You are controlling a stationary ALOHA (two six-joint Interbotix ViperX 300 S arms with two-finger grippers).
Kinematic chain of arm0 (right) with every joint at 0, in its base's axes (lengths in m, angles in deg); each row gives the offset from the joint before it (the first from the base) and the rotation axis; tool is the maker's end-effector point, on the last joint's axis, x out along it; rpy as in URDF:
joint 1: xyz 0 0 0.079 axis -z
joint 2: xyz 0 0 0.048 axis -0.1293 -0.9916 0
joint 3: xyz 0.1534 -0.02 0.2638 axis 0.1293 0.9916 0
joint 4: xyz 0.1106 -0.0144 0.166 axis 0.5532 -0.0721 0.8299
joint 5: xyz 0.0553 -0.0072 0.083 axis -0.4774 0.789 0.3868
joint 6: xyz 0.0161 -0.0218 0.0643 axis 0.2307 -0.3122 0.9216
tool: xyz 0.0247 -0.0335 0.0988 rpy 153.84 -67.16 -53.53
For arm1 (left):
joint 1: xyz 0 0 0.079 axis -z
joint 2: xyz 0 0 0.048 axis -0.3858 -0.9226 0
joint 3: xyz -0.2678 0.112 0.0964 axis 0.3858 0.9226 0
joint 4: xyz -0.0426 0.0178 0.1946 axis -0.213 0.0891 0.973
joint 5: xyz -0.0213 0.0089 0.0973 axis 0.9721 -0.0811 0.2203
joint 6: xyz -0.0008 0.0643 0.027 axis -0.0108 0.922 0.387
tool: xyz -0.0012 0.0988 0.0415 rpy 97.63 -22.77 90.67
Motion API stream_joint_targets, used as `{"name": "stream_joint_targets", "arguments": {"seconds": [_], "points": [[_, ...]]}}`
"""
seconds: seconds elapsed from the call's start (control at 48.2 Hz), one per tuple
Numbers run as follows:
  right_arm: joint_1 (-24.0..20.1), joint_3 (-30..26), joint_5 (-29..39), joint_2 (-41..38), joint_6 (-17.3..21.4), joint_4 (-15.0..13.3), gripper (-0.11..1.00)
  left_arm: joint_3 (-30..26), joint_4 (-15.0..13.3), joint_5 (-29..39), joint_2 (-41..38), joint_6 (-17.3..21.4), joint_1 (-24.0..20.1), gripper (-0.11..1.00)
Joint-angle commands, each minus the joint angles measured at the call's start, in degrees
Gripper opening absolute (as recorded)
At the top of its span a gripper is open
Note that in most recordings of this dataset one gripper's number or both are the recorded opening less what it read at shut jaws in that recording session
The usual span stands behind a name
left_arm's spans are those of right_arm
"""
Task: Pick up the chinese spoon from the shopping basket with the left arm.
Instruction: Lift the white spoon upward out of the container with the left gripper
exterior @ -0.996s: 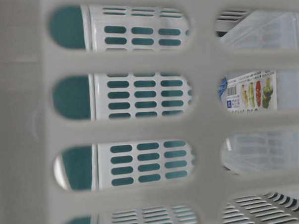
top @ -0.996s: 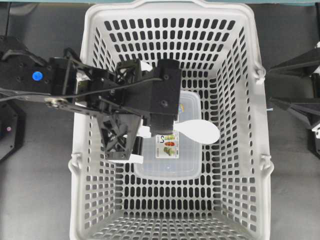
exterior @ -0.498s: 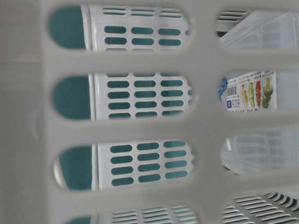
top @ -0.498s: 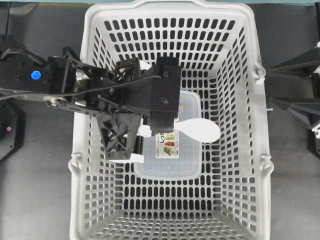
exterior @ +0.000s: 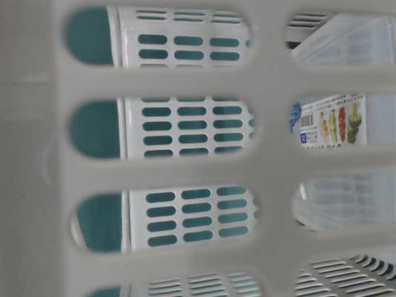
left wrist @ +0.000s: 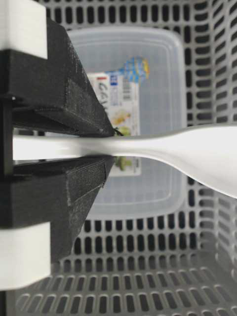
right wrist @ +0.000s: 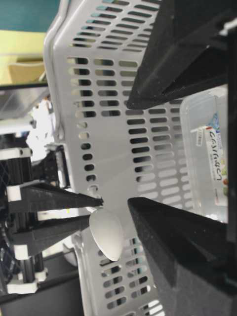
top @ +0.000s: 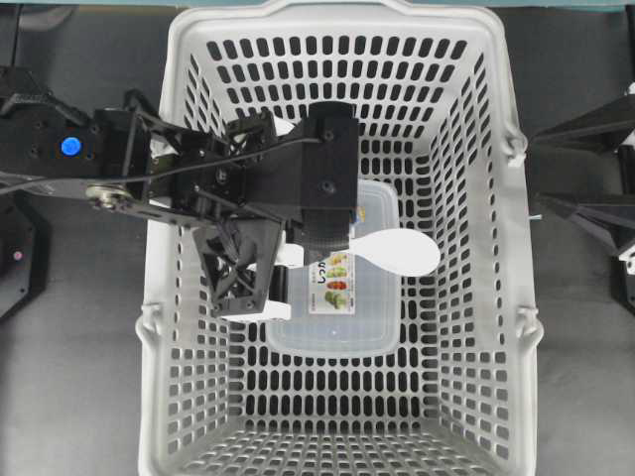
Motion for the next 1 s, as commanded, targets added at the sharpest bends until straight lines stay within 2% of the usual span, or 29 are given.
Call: {"name": "stream_joint_targets", "arguments": {"seconds": [0.0,0.975], "points": [[0.09,-1.05,-0.35,-0.35,0.0,0.18,0.7,-1.58,0.09,-0.18,1.05,-0.09,0.0,0.12],[0.09,-0.97,-0.53,-0.35,-0.18,0.09,0.7,-1.14,0.09,-0.18,1.05,-0.09,0.53,0.12]]}}
